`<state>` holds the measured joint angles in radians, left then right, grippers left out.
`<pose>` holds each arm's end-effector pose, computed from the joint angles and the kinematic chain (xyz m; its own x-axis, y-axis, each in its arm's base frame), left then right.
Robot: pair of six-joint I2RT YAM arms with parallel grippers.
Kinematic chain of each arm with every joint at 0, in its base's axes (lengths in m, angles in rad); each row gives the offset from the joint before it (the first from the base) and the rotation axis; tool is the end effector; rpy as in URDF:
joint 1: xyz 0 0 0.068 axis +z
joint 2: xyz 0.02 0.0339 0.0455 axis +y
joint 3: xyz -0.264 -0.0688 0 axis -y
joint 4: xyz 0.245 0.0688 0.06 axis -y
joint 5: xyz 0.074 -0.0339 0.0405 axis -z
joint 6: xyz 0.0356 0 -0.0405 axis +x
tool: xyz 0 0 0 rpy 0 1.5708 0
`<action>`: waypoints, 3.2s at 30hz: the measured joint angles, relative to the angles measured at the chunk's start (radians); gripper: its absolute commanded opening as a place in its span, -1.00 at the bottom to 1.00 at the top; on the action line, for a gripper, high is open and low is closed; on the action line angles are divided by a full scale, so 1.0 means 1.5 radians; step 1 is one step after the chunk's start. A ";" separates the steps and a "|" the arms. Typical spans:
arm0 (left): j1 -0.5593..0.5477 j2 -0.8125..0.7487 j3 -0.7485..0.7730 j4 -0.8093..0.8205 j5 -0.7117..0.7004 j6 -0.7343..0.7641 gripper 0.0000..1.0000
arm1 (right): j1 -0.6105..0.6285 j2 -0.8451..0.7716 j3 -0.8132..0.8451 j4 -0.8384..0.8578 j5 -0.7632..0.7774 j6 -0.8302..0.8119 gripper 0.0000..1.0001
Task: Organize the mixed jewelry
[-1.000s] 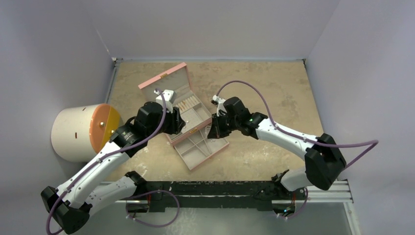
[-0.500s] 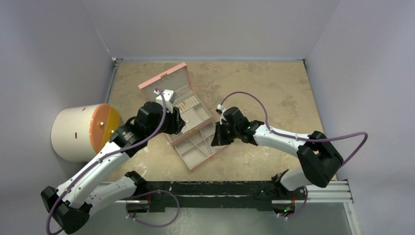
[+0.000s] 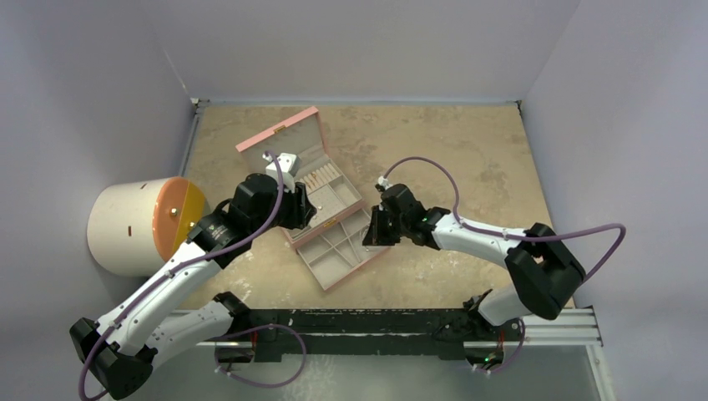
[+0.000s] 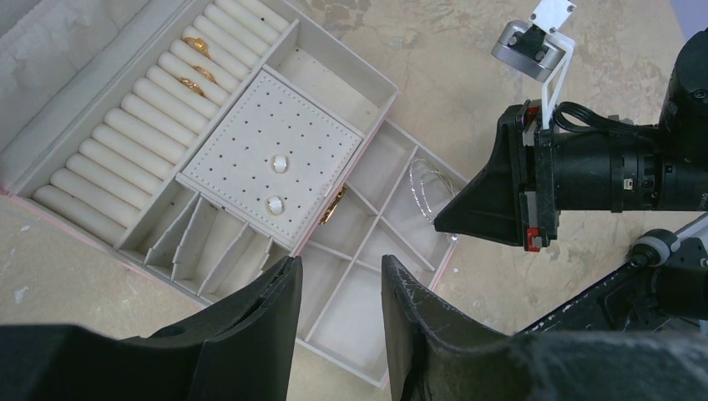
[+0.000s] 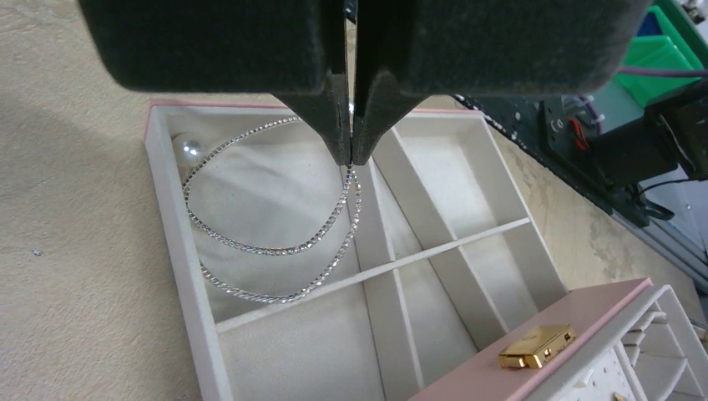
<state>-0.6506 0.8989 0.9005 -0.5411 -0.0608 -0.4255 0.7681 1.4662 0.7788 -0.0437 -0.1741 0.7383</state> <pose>0.1561 -0.1161 0.3242 -0.6047 -0.0575 -0.7943 0.3441 0.8806 -0.3257 0.2122 0.2136 0.1942 -0.8781 0.0733 -0.4728 -0.2515 0.7699 0.5866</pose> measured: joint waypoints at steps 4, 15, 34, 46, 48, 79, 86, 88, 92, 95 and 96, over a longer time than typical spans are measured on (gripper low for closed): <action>0.000 0.000 0.000 0.000 0.000 0.000 -0.22 | 0.003 0.005 0.000 0.003 0.011 0.012 -1.00; 0.000 0.000 0.000 0.000 0.000 0.000 -0.22 | 0.035 0.071 0.000 0.017 0.045 0.054 -0.83; 0.000 0.000 0.000 0.000 0.000 0.000 -0.22 | 0.052 -0.006 0.025 -0.051 0.146 0.054 -0.46; 0.000 -0.007 0.000 -0.004 -0.040 -0.001 -0.22 | 0.052 -0.061 0.028 -0.029 0.186 -0.038 -0.48; 0.000 -0.022 0.000 -0.006 -0.068 -0.003 -0.22 | 0.052 -0.086 0.001 0.008 0.168 -0.063 -0.46; 0.028 -0.157 -0.010 0.009 -0.224 -0.018 -0.17 | 0.198 -0.064 -0.214 0.249 0.160 -0.129 -0.38; 0.032 -0.154 -0.010 0.011 -0.223 -0.018 -0.17 | 0.200 -0.035 -0.206 0.267 0.175 -0.130 -0.38; 0.033 -0.154 -0.010 0.011 -0.222 -0.019 -0.16 | 0.200 -0.028 -0.200 0.269 0.177 -0.131 -0.38; 0.033 -0.154 -0.010 0.011 -0.222 -0.019 -0.17 | 0.202 -0.021 -0.193 0.268 0.183 -0.132 -0.54; 0.033 -0.154 -0.010 0.012 -0.221 -0.019 -0.16 | 0.204 -0.014 -0.184 0.263 0.190 -0.134 -0.73; 0.033 -0.154 -0.010 0.012 -0.221 -0.019 -0.16 | 0.204 -0.011 -0.181 0.261 0.192 -0.135 -0.81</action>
<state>-0.6018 0.6685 0.8848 -0.5236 -0.3927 -0.4534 1.0740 1.4490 0.5072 0.3485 0.1143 0.5354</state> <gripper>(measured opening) 0.416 0.195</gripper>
